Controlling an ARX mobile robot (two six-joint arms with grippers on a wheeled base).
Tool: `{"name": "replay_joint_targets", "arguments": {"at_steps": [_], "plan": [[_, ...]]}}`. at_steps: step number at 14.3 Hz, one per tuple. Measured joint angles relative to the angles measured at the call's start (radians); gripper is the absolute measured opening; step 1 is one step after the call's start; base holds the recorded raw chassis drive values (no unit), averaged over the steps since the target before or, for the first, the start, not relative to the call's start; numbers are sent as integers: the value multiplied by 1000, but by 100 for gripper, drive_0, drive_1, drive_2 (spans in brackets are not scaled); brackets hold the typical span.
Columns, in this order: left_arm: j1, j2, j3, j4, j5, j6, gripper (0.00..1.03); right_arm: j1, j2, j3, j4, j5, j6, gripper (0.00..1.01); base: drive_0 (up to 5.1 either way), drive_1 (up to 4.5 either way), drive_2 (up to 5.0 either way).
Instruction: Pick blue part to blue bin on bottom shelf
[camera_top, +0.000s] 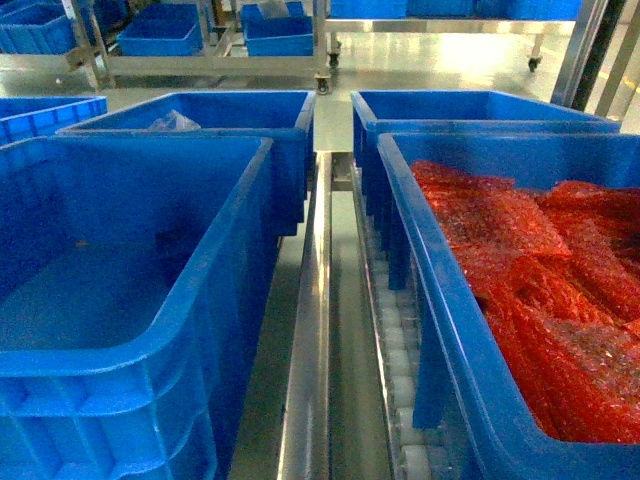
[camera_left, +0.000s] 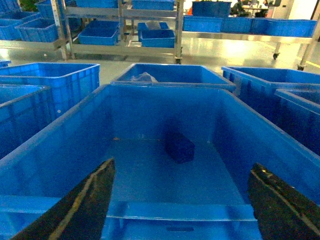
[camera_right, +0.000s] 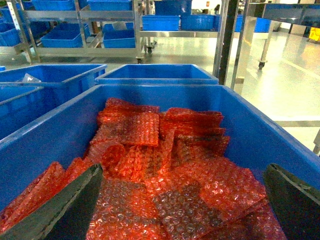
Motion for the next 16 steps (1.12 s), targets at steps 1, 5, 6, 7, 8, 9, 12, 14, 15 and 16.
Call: {"name": "replay_joint_targets", "arguments": {"at_steps": [1,5,6,7,8,9,12,14,15,16], "plan": [[0,0,0,0,0,0,94,0,0,0,0,0,0,98,0,0,0],[0,0,0,0,0,3,98,0,0,0,0,0,0,98,0,0,0],[0,0,0,0,0,3,98,0,0,0,0,0,0,98,0,0,0],[0,0,0,0,0,3,98,0,0,0,0,0,0,98,0,0,0],[0,0,0,0,0,3,98,0,0,0,0,0,0,98,0,0,0],[0,0,0,0,0,3,98,0,0,0,0,0,0,98,0,0,0],[0,0,0,0,0,3,98,0,0,0,0,0,0,98,0,0,0],[0,0,0,0,0,3,98,0,0,0,0,0,0,98,0,0,0],[0,0,0,0,0,3,98,0,0,0,0,0,0,98,0,0,0],[0,0,0,0,0,3,98,0,0,0,0,0,0,98,0,0,0]]}}
